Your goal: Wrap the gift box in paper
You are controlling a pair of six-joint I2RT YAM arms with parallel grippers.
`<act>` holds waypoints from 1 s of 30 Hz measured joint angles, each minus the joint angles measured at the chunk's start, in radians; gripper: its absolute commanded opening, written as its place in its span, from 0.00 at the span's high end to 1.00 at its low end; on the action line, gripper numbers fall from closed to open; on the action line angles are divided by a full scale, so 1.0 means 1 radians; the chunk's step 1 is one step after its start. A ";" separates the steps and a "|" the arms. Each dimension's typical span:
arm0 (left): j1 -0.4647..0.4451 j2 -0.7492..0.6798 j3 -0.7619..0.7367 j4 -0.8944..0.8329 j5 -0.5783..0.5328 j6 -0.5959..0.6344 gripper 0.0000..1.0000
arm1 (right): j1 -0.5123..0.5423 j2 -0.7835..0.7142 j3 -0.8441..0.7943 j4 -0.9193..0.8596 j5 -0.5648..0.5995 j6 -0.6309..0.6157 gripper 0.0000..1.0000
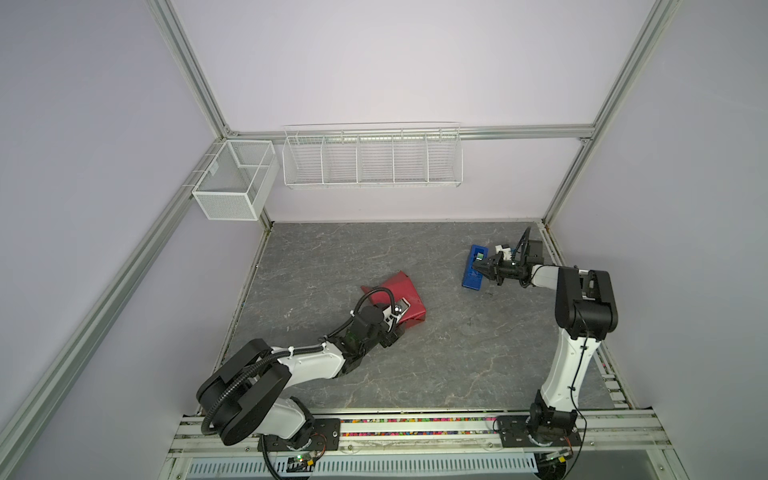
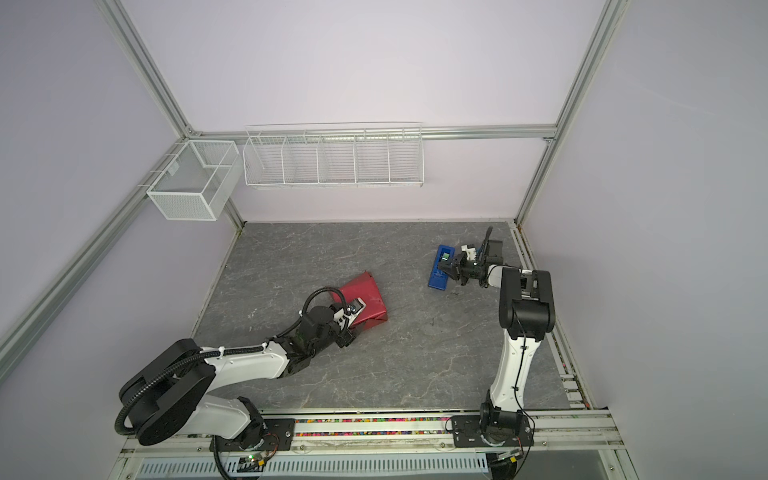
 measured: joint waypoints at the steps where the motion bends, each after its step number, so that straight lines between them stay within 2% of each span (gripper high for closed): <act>1: 0.000 0.000 0.000 0.000 0.000 0.000 0.29 | 0.000 0.000 -0.003 0.002 0.001 0.003 0.89; 4: 0.000 0.000 0.000 0.000 0.000 0.000 0.29 | 0.000 0.000 -0.009 0.004 0.005 0.013 0.93; 14: 0.000 0.000 0.000 0.000 -0.004 0.000 0.29 | 0.001 -0.024 -0.023 0.002 0.024 0.022 0.93; 24: -0.001 0.000 -0.001 0.003 -0.011 -0.003 0.29 | 0.031 -0.160 -0.113 -0.032 0.064 0.022 0.93; 30: -0.001 0.000 -0.005 0.008 -0.012 -0.003 0.29 | 0.068 -0.293 -0.174 -0.081 0.061 0.006 0.93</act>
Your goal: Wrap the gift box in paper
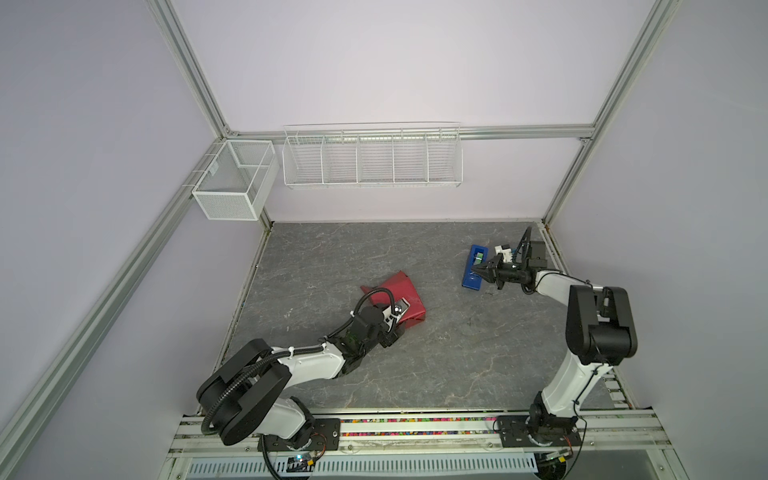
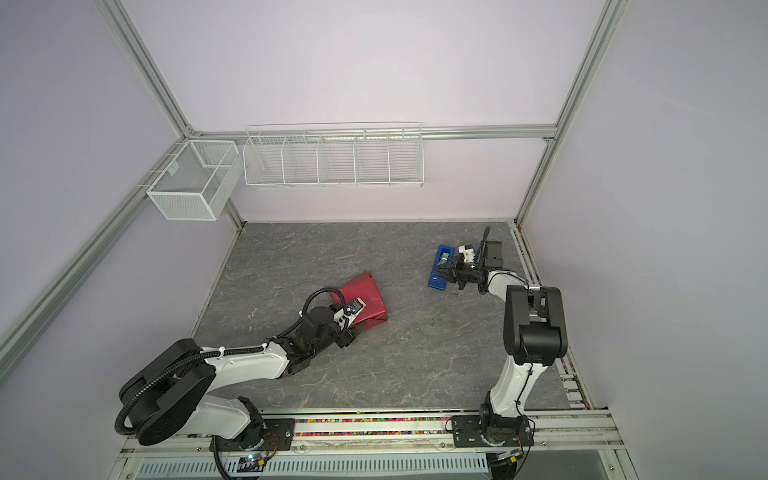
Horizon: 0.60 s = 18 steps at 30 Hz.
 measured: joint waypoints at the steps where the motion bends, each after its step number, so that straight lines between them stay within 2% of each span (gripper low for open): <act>1: 0.000 0.000 0.000 0.000 0.000 0.000 0.29 | 0.006 -0.020 -0.010 -0.006 0.000 -0.004 0.93; 8: 0.000 0.000 0.000 0.001 0.000 0.000 0.29 | 0.018 -0.072 -0.079 -0.053 0.013 -0.046 0.93; 18: -0.001 0.000 -0.001 0.003 -0.006 0.000 0.29 | 0.018 0.090 -0.078 -0.093 0.023 -0.181 0.93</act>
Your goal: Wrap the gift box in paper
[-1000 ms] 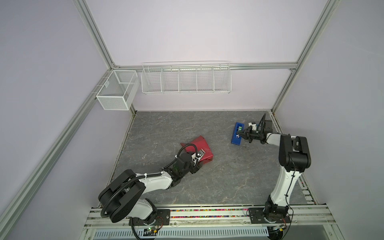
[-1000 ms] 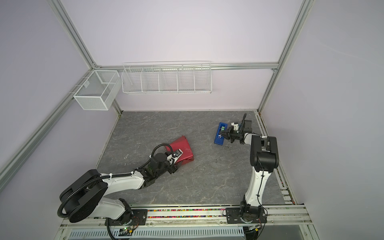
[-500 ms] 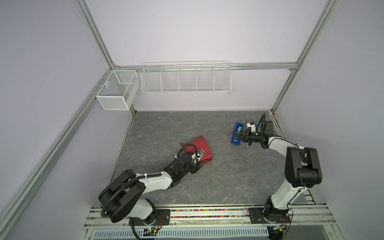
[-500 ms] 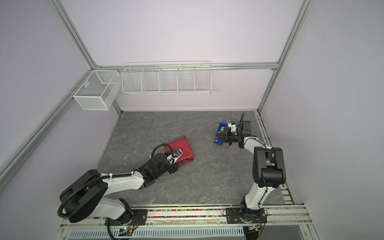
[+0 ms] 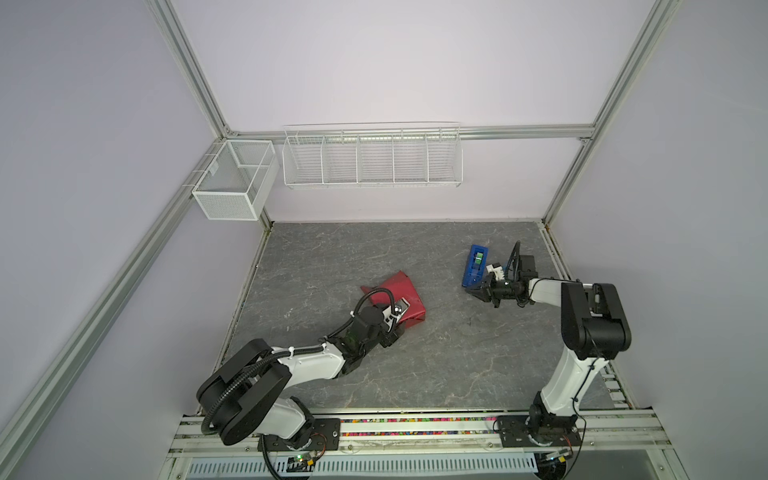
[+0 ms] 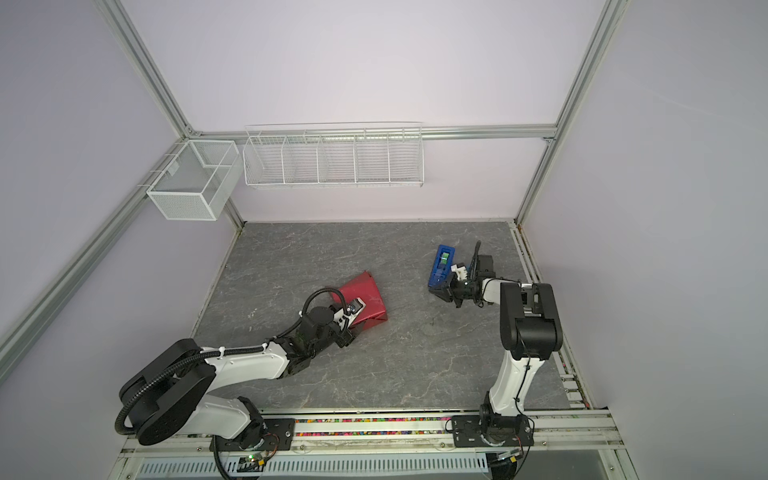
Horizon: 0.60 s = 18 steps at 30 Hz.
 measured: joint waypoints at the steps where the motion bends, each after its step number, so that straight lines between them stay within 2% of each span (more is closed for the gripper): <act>1: 0.000 0.000 0.000 0.000 0.000 0.000 0.29 | -0.003 0.012 0.005 -0.007 0.006 -0.018 0.93; 6: 0.000 0.000 0.000 0.000 -0.001 -0.003 0.29 | -0.028 0.029 0.017 -0.038 0.036 -0.095 0.93; 12: 0.000 0.000 0.000 0.001 -0.002 -0.007 0.29 | -0.037 0.017 -0.023 -0.134 0.064 -0.124 0.93; 18: 0.000 0.000 0.000 0.001 -0.003 -0.007 0.29 | -0.001 -0.136 -0.023 -0.185 0.061 -0.163 0.93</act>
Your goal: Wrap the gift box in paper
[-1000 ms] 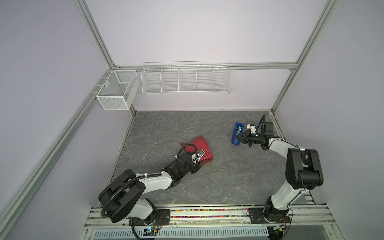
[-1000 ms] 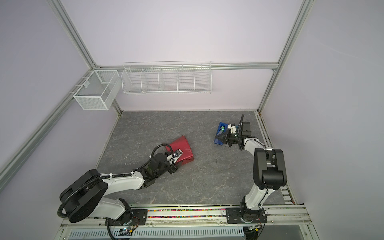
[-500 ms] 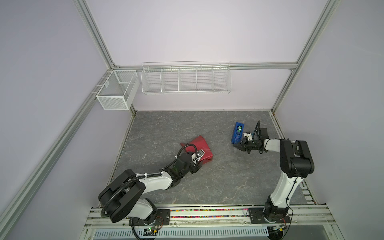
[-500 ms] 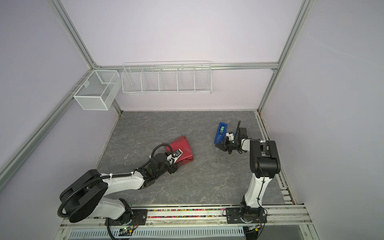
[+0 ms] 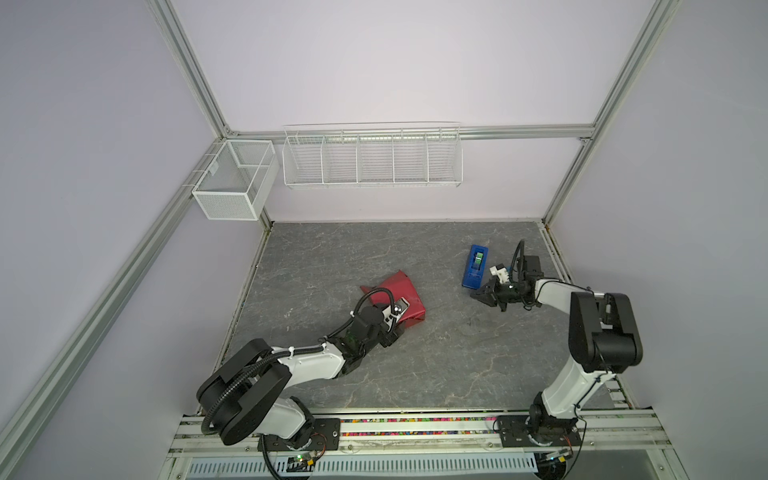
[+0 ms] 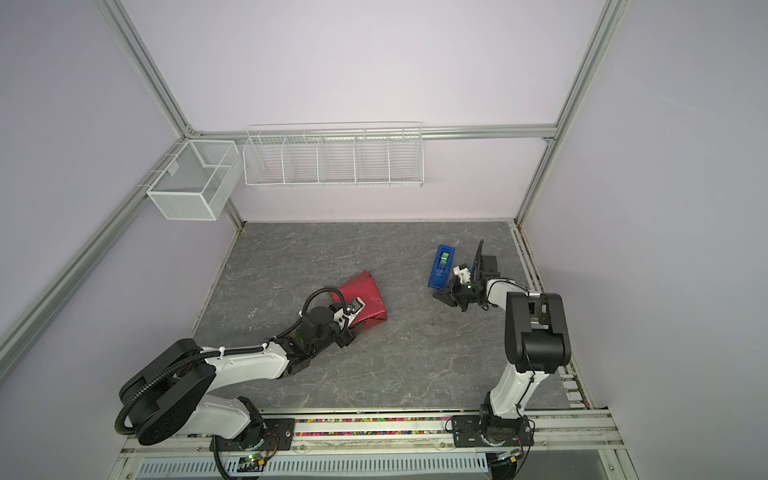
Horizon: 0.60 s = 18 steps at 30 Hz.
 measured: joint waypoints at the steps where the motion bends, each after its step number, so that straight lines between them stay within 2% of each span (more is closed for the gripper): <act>1: 0.000 0.000 0.000 0.000 0.000 0.000 0.29 | 0.016 -0.027 0.004 -0.009 -0.003 -0.012 0.93; 12: 0.000 0.000 0.000 0.000 -0.001 0.000 0.29 | 0.314 -0.259 0.018 -0.057 -0.021 -0.185 0.93; 18: 0.000 0.000 0.000 0.000 -0.001 0.000 0.29 | 0.473 -0.338 -0.090 0.055 0.026 -0.283 0.93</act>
